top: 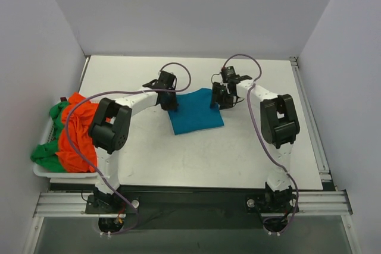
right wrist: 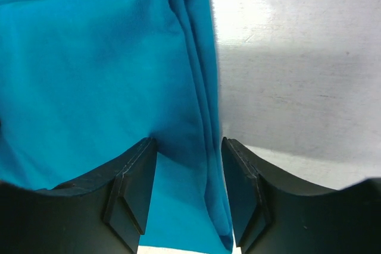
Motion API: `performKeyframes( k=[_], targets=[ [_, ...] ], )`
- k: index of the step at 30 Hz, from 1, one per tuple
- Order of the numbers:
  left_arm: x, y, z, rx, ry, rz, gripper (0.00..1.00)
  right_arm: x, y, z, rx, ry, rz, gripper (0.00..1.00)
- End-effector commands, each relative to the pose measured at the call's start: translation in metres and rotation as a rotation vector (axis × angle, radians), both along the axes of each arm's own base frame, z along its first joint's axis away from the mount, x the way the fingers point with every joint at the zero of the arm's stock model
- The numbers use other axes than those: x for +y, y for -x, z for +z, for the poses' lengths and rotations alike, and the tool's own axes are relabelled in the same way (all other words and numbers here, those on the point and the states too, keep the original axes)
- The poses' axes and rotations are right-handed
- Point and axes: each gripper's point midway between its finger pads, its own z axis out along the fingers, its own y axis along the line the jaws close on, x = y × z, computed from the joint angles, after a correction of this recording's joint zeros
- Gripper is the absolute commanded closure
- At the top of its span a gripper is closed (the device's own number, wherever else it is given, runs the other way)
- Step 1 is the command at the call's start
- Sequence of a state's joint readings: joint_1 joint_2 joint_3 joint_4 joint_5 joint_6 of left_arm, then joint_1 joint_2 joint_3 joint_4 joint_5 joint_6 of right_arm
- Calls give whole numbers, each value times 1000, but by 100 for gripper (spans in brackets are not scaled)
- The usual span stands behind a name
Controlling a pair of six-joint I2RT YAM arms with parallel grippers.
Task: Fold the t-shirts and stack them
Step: Put the neatly folded tshirt into the corner of the board with the right arm
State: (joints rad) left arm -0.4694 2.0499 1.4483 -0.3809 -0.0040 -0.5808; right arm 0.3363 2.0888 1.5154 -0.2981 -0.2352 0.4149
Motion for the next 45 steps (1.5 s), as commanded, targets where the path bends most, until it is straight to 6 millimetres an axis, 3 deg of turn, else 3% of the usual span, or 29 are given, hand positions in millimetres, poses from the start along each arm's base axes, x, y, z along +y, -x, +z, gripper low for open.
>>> performKeyframes(
  k=[1,3,6,8,9,10,11,12,13,14,18,22,27,31,32,37,38,39,40,45],
  targets=[
    [-12,-7,69,-104,28,-34,85,3,8,-11,18,67,22,53],
    [-14,-4,99,-158,29,-50,85,6,10,-12,18,87,31,54],
    [-9,15,129,-190,40,-76,84,5,13,-17,21,134,42,58],
    [-7,29,137,-203,51,-96,83,2,15,-20,28,156,40,62],
    [-5,39,155,-238,67,-112,82,-1,17,-22,32,167,38,66],
    [-1,51,148,-218,56,-121,81,-3,17,-22,31,174,35,69],
    [1,57,153,-236,58,-130,81,-5,16,-23,28,185,35,74],
    [4,66,172,-279,81,-138,80,-6,16,-23,29,195,36,87],
    [9,75,167,-267,72,-144,80,-8,16,-24,34,208,38,98],
    [12,79,172,-282,70,-148,79,-9,16,-26,38,223,38,100],
    [19,107,200,-341,98,-184,79,-26,13,-24,11,329,29,100],
    [18,131,212,-357,148,-245,78,-29,9,-19,9,361,59,100],
    [21,159,219,-373,194,-304,78,-50,-3,-13,7,457,50,100],
    [25,168,223,-386,203,-310,77,-88,-18,-4,-18,545,4,100],
    [26,169,224,-389,199,-310,77,-89,-21,-5,-9,503,-8,100],
    [29,176,229,-390,202,-323,77,-112,-60,30,-101,531,-32,100],
    [29,177,232,-396,204,-326,77,-126,-65,31,-92,541,-35,100],
    [30,177,234,-399,203,-330,77,-129,-80,44,-128,531,-46,100],
    [29,176,239,-410,204,-333,76,-138,-85,37,-115,539,-52,100],
    [27,169,247,-408,191,-335,76,-187,-111,38,-128,572,-113,100]
  ],
)
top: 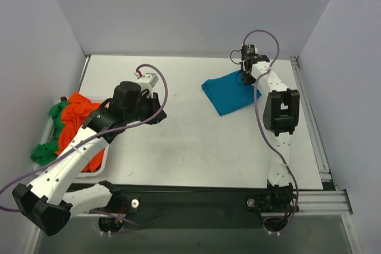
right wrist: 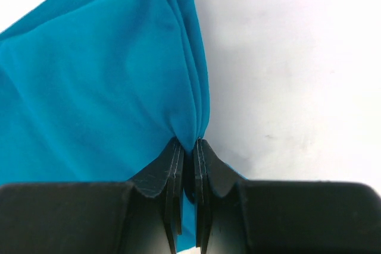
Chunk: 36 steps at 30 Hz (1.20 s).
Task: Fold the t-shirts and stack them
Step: Put the neatly folded tshirt into the corner of the board with the right arm
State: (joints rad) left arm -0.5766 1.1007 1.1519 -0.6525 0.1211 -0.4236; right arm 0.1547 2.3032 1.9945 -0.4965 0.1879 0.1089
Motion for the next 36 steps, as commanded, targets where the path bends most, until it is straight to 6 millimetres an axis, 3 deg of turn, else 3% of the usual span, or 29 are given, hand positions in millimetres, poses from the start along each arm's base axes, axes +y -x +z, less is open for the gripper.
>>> performKeyframes(
  k=[1,6,7,9,10,11,16,30,36],
  targets=[
    [-6,-6,29,-59,20,-28,76,-38,-10,3,16,70,-29,100],
    [-14,-17,27,-37,12,-33,76,-83,-34,4,-31,45,-104,100],
    [-15,-19,27,-37,11,-36,76,-88,-37,-3,-23,48,-107,100],
    [-17,-23,28,-33,8,-39,76,-112,-47,4,-58,50,-142,100],
    [-17,-26,28,-36,2,-36,76,-120,-49,-5,-52,20,-156,100],
    [-19,-28,25,-29,-1,-37,76,-124,-54,5,-84,-12,-183,100],
    [-23,-35,28,-20,2,-45,76,-149,-64,18,-142,20,-228,100],
    [-36,-51,15,12,7,-62,76,-208,-68,20,-201,51,-311,100],
    [-39,-55,11,23,5,-63,76,-214,-73,22,-232,38,-314,97]
  ],
)
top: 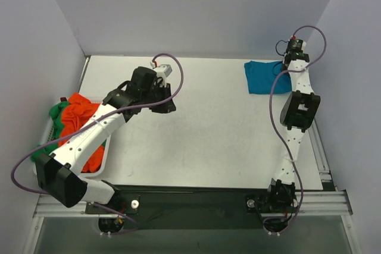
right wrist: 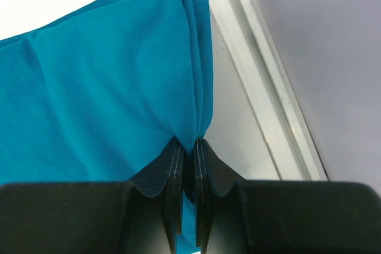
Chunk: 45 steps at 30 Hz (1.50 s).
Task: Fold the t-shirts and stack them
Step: Put the neatly folded tshirt into the corner of the board with the right arm
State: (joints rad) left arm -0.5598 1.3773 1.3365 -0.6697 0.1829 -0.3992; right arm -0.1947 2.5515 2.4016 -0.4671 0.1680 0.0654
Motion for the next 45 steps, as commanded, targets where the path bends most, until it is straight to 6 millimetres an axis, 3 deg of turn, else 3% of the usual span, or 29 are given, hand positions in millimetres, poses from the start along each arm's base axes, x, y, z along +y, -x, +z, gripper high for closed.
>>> performKeyframes(
  k=[1,7,12,15,16,17,18,19,20,22,23,25,29,31,32,33,35,36,37,38,39,40,41,42,45],
  targets=[
    [-7,-12,27,-74,49,-13,76,-14,-12,12,-57,30,-16,97],
    [-8,-13,26,-70,54,-8,76,-15,-13,7,-56,22,-9,95],
    [-9,-14,24,-68,53,-4,76,-17,-17,10,-78,12,-1,86],
    [-10,-14,24,-67,59,-3,76,-16,-19,18,-101,11,-3,71],
    [-11,-15,24,-67,61,-2,76,-17,-18,19,-107,7,-19,60],
    [-11,-15,24,-68,64,-2,76,-15,-18,21,-113,0,-24,40],
    [-11,-14,24,-67,66,0,76,-14,-18,36,-141,0,-25,25],
    [-11,-15,24,-67,70,2,76,-12,-19,44,-165,1,-34,0],
    [-11,-13,25,-66,73,1,76,-10,-14,39,-151,1,-42,0],
    [-9,-11,28,-71,80,9,76,-4,-9,65,-194,17,-61,0],
    [-8,-10,28,-73,79,13,76,2,-1,55,-171,2,-78,0],
    [-5,-8,29,-73,77,24,76,22,3,82,-227,17,-74,0],
    [6,-6,26,-85,62,57,75,68,36,87,-230,58,-88,0],
    [11,-5,29,-103,60,74,75,87,63,85,-219,40,-96,0],
    [13,-3,24,-98,53,77,74,107,71,85,-224,27,-91,0],
    [16,-2,23,-102,49,80,74,120,94,78,-219,-28,-99,0],
    [24,1,19,-106,40,98,74,135,116,73,-223,-87,-119,0],
    [27,3,16,-107,34,100,73,156,126,85,-260,-163,-92,0],
    [30,5,19,-120,41,103,73,163,148,62,-208,-185,-90,0],
    [34,7,13,-113,33,111,73,172,160,59,-202,-213,-85,0],
    [37,8,11,-116,28,117,72,190,169,72,-234,-253,-37,0],
    [40,10,14,-127,31,123,72,197,193,48,-183,-261,-32,0],
    [43,11,12,-128,27,129,72,203,204,45,-184,-274,-29,0],
    [46,13,8,-129,17,133,72,217,212,59,-244,-314,22,0],
    [53,19,3,-136,10,144,72,239,251,55,-260,-439,102,0]
  ],
)
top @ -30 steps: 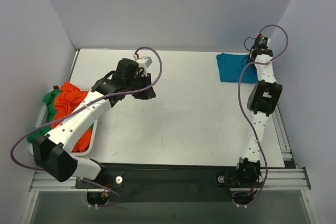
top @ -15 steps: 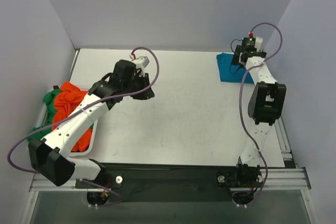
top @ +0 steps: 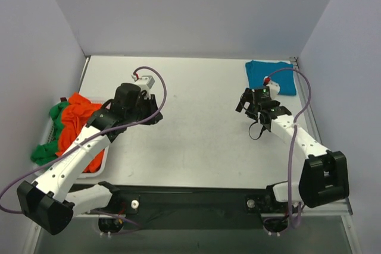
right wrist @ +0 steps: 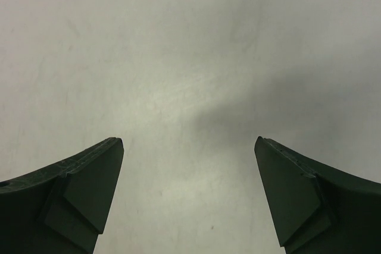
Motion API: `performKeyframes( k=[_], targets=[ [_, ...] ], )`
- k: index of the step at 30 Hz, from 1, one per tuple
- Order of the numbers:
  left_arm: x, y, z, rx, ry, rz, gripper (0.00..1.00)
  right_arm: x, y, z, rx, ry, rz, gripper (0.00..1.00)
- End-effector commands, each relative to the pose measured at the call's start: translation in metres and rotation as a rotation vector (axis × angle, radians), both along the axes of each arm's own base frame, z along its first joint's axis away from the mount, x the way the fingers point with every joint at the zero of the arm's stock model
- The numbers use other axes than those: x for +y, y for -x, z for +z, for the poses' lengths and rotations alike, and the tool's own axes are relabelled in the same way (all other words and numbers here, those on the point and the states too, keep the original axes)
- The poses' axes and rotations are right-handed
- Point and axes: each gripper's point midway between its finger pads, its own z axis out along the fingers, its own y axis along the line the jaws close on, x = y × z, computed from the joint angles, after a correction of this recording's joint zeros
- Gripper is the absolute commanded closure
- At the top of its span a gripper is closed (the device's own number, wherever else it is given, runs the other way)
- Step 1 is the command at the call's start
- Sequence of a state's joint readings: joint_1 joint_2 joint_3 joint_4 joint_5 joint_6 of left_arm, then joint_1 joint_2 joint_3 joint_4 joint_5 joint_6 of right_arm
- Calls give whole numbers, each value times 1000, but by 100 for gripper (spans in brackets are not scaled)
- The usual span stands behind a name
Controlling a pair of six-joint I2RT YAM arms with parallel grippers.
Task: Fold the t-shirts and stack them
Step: Put the neatly folded tshirt into the corner of the board with the right arm
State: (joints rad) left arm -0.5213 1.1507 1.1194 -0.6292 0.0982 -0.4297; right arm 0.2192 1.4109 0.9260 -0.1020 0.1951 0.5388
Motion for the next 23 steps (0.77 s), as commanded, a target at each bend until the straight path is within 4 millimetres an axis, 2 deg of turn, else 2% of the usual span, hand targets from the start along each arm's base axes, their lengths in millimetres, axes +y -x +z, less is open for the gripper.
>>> performKeyframes(
  k=[1,2,3,4,6,8,9,15,23],
  targets=[
    [10,-1,14,-91,12,24,72,38,27,20,-92,-208,102,0],
    [12,0,12,-92,8,25,71,41,41,11,-62,-219,125,0],
    [14,3,9,-92,2,31,71,45,54,20,-73,-233,164,0],
    [17,6,5,-92,-1,36,71,50,64,20,-66,-227,202,0],
    [22,8,-3,-88,-11,48,71,46,84,19,-58,-202,241,0],
    [24,13,-13,-76,-10,53,71,43,94,25,-76,-196,253,0],
    [24,15,-15,-69,-5,59,71,39,102,21,-54,-184,250,0],
    [28,23,-23,-68,10,73,71,30,116,29,-97,-159,252,0],
    [33,28,-21,-72,1,74,71,33,118,26,-76,-173,262,0]
  ],
)
